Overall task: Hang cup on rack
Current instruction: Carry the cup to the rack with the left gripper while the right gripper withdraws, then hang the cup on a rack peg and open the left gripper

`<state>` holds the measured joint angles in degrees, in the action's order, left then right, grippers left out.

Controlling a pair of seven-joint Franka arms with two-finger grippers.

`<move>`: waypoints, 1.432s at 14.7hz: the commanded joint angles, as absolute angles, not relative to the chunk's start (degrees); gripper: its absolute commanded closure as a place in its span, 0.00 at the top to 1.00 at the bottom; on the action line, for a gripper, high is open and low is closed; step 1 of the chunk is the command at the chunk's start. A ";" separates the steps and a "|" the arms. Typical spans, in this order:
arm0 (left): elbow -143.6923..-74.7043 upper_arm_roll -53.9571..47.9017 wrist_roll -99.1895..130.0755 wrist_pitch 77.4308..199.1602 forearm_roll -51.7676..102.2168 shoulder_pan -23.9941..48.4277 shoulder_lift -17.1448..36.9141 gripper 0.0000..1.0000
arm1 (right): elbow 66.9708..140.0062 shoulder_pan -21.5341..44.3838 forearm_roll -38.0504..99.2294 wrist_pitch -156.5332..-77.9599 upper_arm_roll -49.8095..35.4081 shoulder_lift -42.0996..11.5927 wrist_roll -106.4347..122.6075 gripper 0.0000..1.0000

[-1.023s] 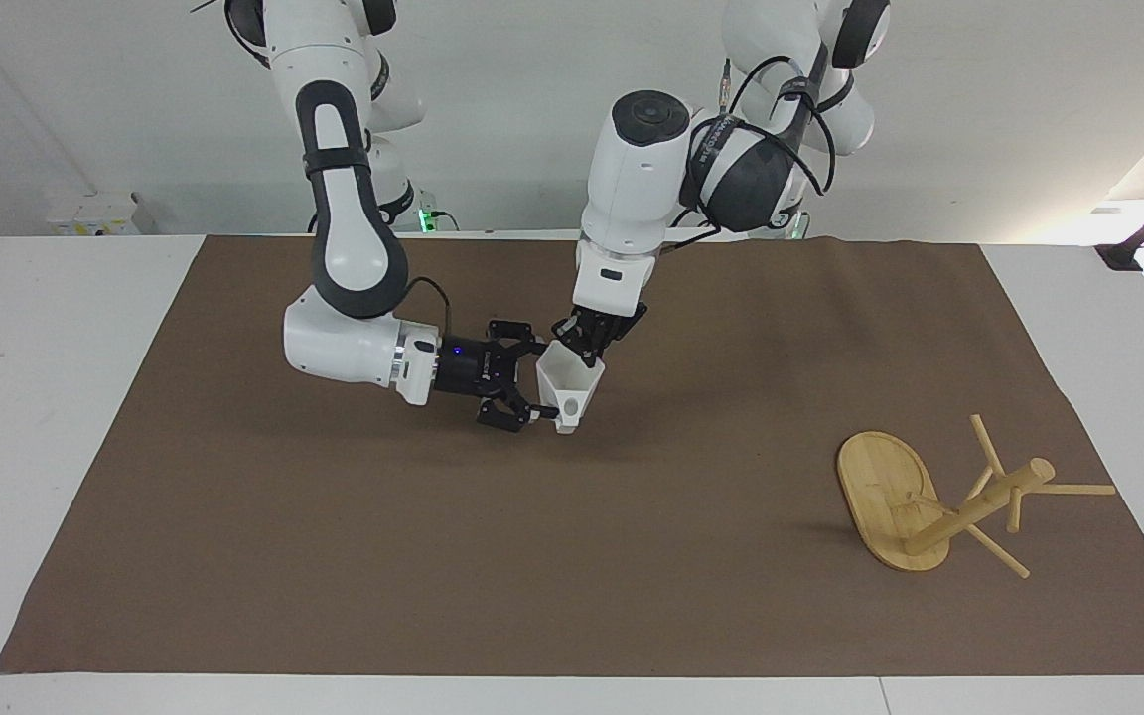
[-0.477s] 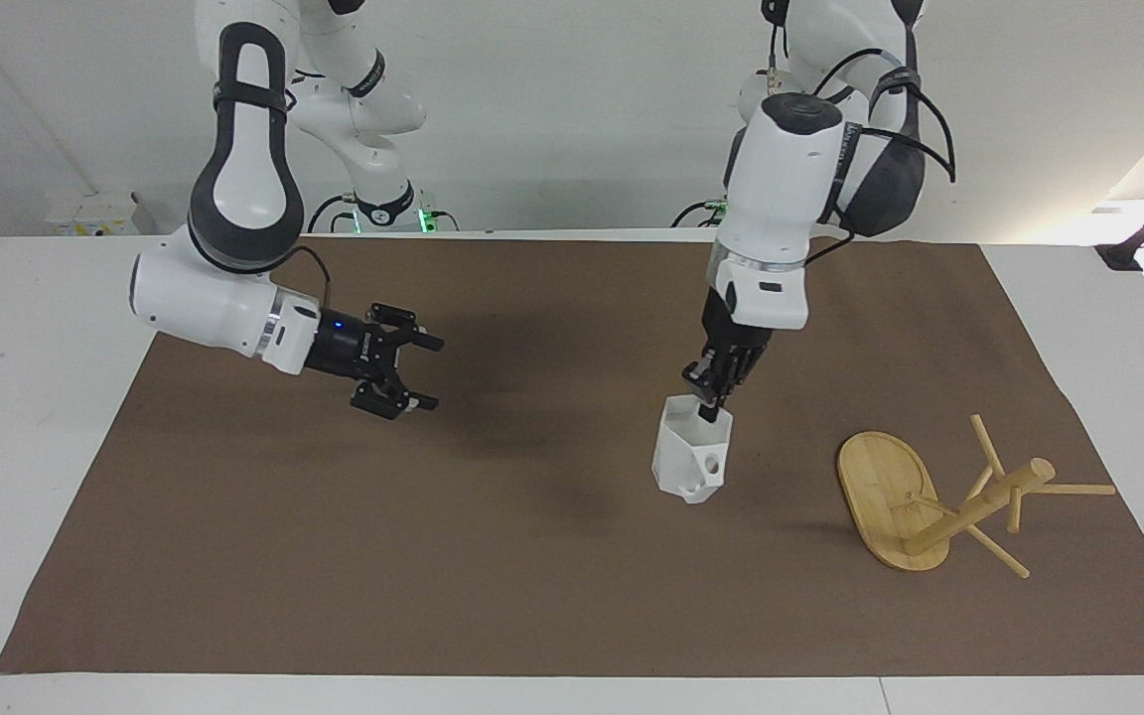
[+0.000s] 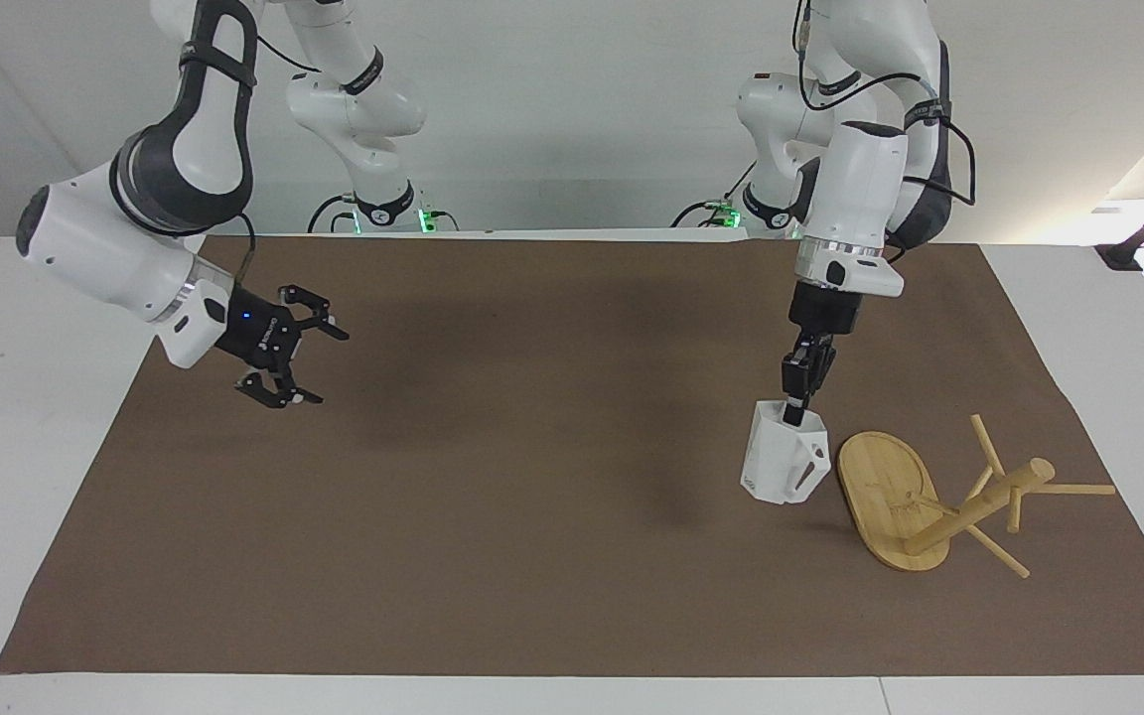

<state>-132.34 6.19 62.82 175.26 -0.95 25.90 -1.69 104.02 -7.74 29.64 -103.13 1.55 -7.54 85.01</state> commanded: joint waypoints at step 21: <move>-129.73 5.36 58.63 182.20 -3.25 12.66 8.00 0.00 | 81.03 -5.19 -0.62 -71.28 -1.85 -3.17 0.37 1.00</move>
